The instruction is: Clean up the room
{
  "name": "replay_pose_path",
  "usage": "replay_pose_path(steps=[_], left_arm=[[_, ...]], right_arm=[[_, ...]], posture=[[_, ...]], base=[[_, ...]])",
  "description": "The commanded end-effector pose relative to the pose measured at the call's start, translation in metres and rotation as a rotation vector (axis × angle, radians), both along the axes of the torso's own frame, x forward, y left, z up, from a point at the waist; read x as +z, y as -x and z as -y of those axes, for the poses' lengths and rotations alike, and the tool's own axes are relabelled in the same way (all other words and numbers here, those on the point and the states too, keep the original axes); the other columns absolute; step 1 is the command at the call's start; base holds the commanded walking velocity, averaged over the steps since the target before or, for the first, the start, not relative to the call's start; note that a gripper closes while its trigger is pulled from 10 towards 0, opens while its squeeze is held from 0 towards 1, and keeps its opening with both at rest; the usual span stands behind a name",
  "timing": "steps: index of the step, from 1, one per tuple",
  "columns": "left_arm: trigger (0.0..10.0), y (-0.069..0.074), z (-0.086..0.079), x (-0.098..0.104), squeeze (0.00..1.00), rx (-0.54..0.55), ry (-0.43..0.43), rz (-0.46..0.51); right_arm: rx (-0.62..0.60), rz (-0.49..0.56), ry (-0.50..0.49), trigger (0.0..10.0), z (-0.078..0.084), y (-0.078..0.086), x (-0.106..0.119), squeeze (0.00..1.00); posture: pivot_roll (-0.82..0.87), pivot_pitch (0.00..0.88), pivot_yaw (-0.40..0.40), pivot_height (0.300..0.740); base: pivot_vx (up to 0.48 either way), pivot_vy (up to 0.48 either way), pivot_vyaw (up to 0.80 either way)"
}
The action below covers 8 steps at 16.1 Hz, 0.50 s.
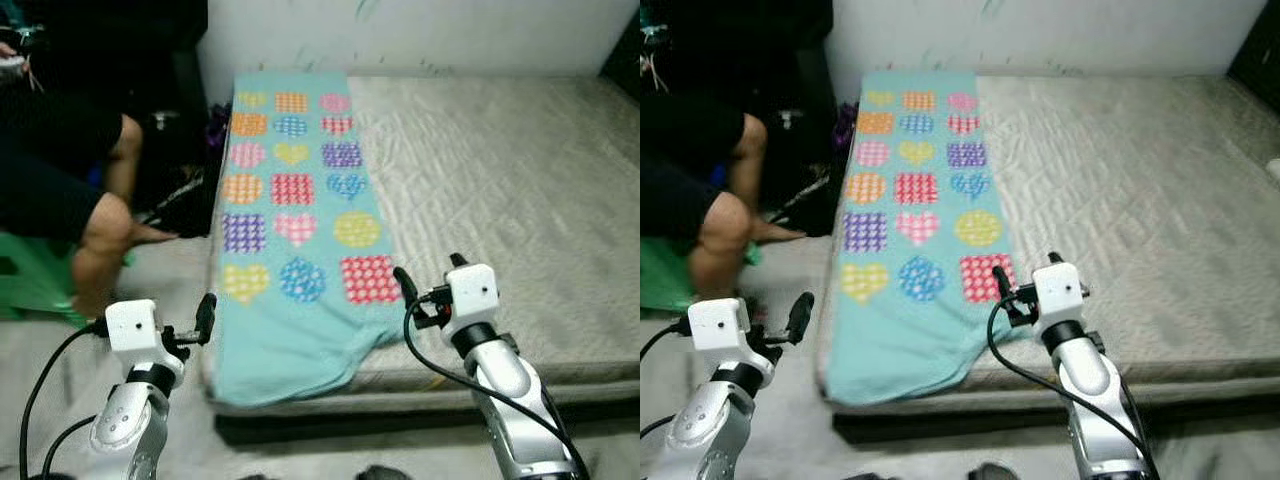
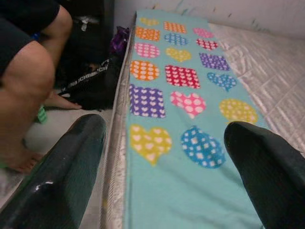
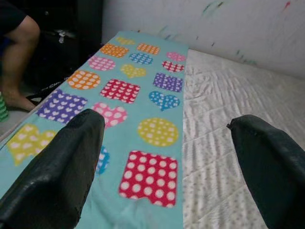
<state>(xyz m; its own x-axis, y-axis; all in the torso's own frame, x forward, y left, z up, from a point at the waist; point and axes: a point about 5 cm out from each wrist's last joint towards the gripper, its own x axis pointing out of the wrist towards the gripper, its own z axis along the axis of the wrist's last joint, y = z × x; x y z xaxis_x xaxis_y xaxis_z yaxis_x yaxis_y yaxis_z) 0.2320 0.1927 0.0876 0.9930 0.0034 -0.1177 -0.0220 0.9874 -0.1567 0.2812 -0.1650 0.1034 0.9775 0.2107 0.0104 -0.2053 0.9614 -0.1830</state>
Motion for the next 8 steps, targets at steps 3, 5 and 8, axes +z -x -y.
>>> replay_pose_path(steps=[3, 5, 8], left_arm=[[10.0, 0.0020, 0.0034, 0.0006, 0.00, -0.016, 0.018, 0.009], [10.0, 0.0017, 0.0035, 0.0020, 0.00, -0.024, 0.023, 0.022], [10.0, 0.0016, 0.0041, 0.0026, 0.00, -0.030, 0.025, 0.027]], right_arm=[[-0.008, 0.000, 0.002, 10.0, 0.0046, 0.0003, -0.0004, 0.00], [-0.011, 0.000, 0.001, 10.0, 0.0045, -0.0004, -0.0003, 0.00], [-0.012, -0.003, -0.003, 10.0, 0.0050, -0.0008, -0.0004, 0.00]], posture=[[-0.16, 0.136, 0.002, 0.740], [-0.16, 0.137, 0.003, 0.740], [-0.16, 0.136, 0.004, 0.740]], base=[[0.000, 0.000, 0.00], [0.000, 0.000, 0.00], [0.000, 0.000, -0.39]])
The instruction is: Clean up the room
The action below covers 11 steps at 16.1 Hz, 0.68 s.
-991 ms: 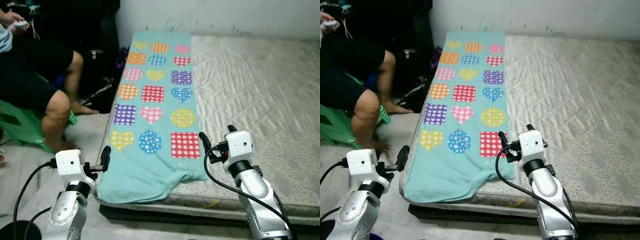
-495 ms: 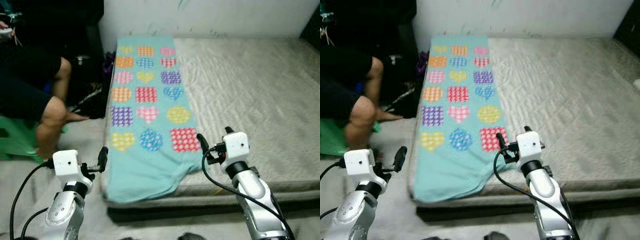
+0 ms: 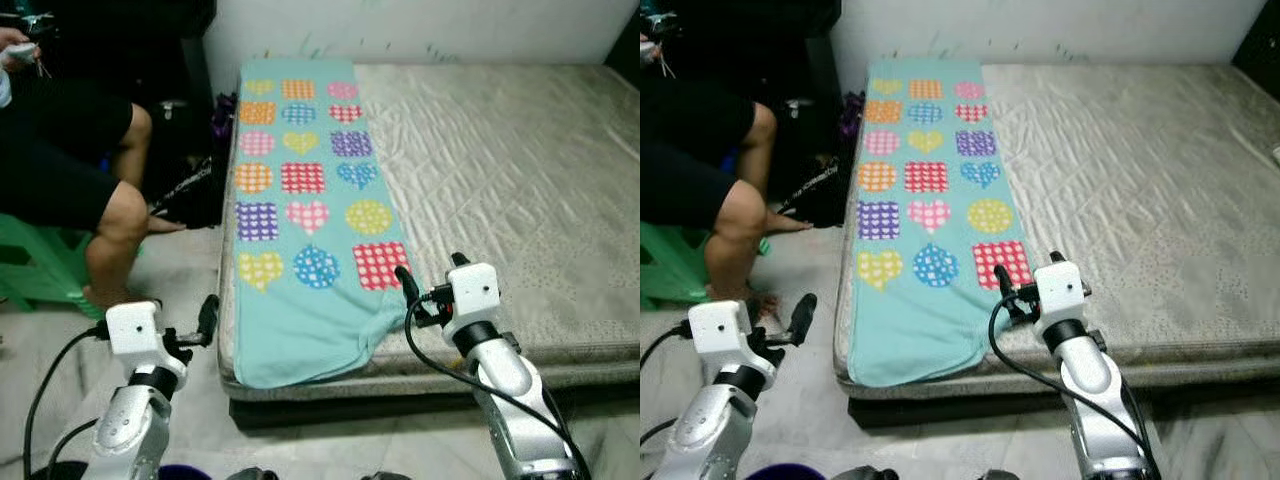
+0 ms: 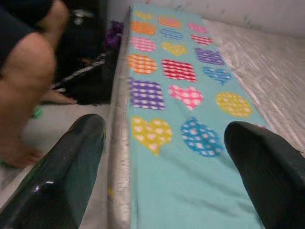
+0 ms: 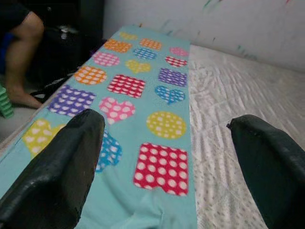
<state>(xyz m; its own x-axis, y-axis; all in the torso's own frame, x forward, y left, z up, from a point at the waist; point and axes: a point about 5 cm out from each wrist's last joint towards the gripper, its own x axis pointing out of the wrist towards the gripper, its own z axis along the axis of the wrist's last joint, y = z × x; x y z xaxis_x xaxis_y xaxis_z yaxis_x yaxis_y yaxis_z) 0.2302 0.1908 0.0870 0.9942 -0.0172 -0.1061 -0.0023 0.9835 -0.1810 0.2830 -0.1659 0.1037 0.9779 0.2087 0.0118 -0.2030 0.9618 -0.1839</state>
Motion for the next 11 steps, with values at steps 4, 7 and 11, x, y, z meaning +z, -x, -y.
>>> replay_pose_path(steps=[4, 7, 11], left_arm=[[10.0, -0.0005, 0.0027, 0.0035, 0.00, -0.019, 0.001, 0.020], [10.0, -0.0002, 0.0024, 0.0027, 0.00, -0.018, -0.001, 0.015], [10.0, -0.0003, 0.0026, 0.0021, 0.00, -0.021, -0.004, 0.012]], right_arm=[[-0.010, -0.003, -0.004, 10.0, 0.0039, 0.0006, -0.0007, 0.00], [-0.010, -0.003, -0.003, 10.0, 0.0039, 0.0007, -0.0007, 0.00], [-0.013, -0.005, -0.005, 10.0, 0.0043, 0.0010, -0.0013, 0.00]], posture=[[-0.16, 0.135, 0.004, 0.740], [-0.16, 0.135, 0.004, 0.740], [-0.16, 0.137, 0.005, 0.740]], base=[[0.289, 0.000, -0.25], [0.290, 0.000, 0.00], [0.278, 0.000, 0.00]])
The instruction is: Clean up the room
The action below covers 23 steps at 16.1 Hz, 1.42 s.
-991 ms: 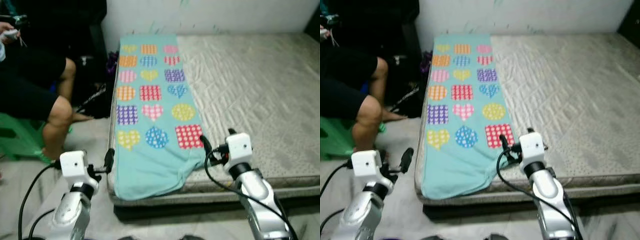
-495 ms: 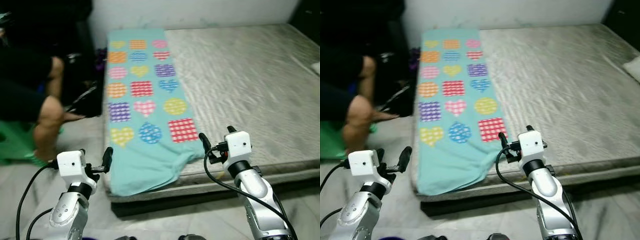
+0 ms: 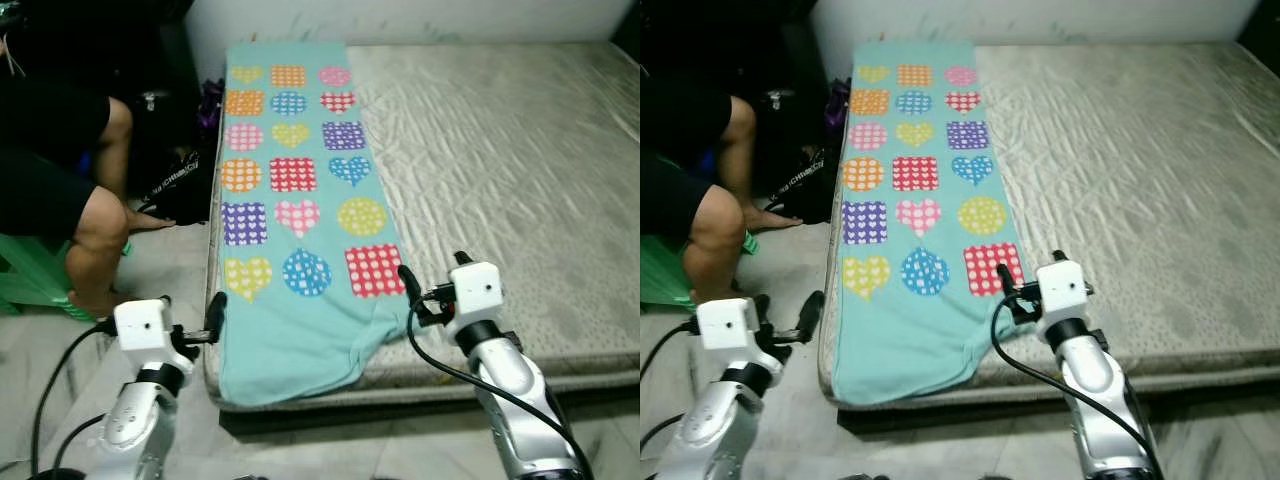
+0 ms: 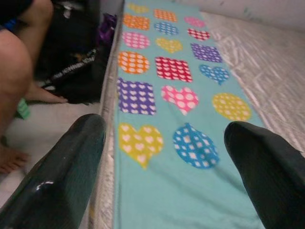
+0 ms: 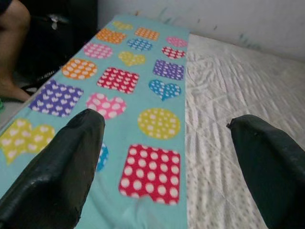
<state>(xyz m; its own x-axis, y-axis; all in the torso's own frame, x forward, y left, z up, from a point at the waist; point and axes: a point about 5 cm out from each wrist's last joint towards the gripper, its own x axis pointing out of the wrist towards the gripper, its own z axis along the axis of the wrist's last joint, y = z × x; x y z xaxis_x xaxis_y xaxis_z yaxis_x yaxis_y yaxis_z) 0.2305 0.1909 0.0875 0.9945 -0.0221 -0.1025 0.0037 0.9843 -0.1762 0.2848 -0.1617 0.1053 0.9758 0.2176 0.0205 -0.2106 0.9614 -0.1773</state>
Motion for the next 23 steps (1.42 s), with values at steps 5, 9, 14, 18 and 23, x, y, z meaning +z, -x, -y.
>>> replay_pose_path(steps=[5, 9, 14, 18, 23], left_arm=[[10.0, -0.0004, 0.0021, -0.0002, 0.00, -0.012, -0.007, -0.010], [10.0, -0.0006, 0.0015, -0.0013, 0.00, 0.000, -0.009, -0.020], [10.0, -0.0013, 0.0010, -0.0026, 0.00, 0.010, -0.014, -0.028], [10.0, -0.0010, 0.0006, -0.0031, 0.00, 0.015, -0.018, -0.033], [10.0, -0.0052, -0.0011, -0.0029, 0.00, 0.027, -0.018, -0.033]], right_arm=[[-0.025, -0.014, 0.003, 10.0, 0.0086, 0.0033, -0.0036, 0.00], [-0.023, -0.015, 0.008, 10.0, 0.0081, 0.0033, -0.0041, 0.00], [-0.012, -0.015, 0.025, 10.0, 0.0068, 0.0018, -0.0045, 0.00], [0.007, 0.003, 0.087, 10.0, 0.0034, 0.0026, -0.0041, 0.00], [-0.003, 0.003, 0.057, 10.0, 0.0028, 0.0003, -0.0044, 0.00]], posture=[[-0.16, 0.138, 0.007, 0.740], [-0.16, 0.139, 0.008, 0.740], [-0.16, 0.135, 0.005, 0.740], [-0.16, 0.135, 0.005, 0.740], [-0.16, 0.128, 0.009, 0.740]], base=[[0.054, 0.000, -0.49], [0.000, 0.000, 0.00], [0.000, 0.000, 0.00], [0.000, 0.000, 0.60], [0.000, 0.000, 0.16]])
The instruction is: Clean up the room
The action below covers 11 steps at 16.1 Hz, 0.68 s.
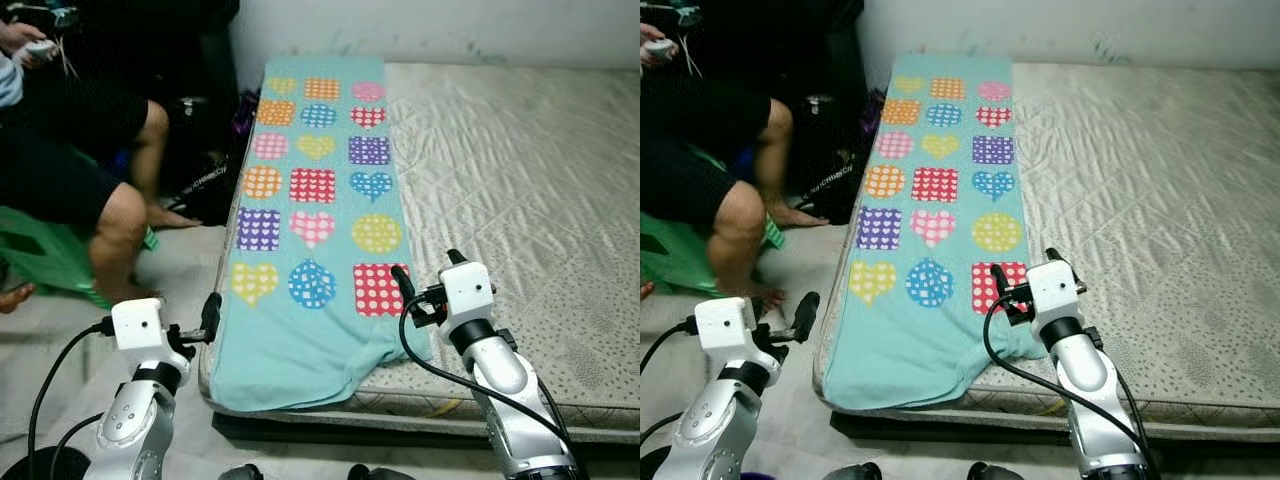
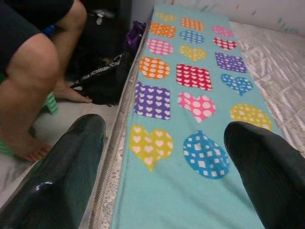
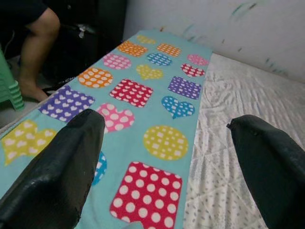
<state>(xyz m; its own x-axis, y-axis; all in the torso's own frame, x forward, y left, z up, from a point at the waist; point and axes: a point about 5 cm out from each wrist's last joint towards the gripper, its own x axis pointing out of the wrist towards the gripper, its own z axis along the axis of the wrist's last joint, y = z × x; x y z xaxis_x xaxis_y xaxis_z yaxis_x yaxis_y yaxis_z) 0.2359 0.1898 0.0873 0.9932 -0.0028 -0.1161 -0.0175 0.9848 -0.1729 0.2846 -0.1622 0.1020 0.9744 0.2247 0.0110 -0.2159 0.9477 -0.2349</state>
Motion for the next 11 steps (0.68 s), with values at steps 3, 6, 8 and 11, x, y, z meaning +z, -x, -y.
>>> replay_pose_path(steps=[3, 6, 8, 11], left_arm=[[10.0, 0.000, -0.003, -0.004, 0.00, 0.009, -0.015, -0.027], [10.0, -0.005, -0.004, -0.006, 0.00, 0.024, -0.028, -0.033], [10.0, -0.012, -0.004, -0.004, 0.00, 0.032, -0.028, -0.026], [10.0, -0.021, 0.002, -0.007, 0.00, 0.020, -0.011, -0.036]], right_arm=[[-0.023, 0.003, -0.014, 10.0, 0.004, -0.001, 0.000, 0.00], [-0.054, 0.000, 0.002, 10.0, 0.007, 0.000, -0.004, 0.00], [-0.051, 0.004, -0.004, 10.0, 0.004, -0.004, -0.002, 0.00], [-0.067, 0.027, -0.008, 10.0, 0.005, -0.013, 0.005, 0.00]], posture=[[-0.17, 0.123, 0.013, 0.740], [-0.17, 0.111, 0.016, 0.740], [-0.19, 0.107, 0.028, 0.740], [-0.28, 0.099, 0.070, 0.740]], base=[[0.000, 0.000, 0.00], [0.000, 0.000, 0.00], [0.000, 0.000, 0.00], [0.000, 0.000, 0.00]])
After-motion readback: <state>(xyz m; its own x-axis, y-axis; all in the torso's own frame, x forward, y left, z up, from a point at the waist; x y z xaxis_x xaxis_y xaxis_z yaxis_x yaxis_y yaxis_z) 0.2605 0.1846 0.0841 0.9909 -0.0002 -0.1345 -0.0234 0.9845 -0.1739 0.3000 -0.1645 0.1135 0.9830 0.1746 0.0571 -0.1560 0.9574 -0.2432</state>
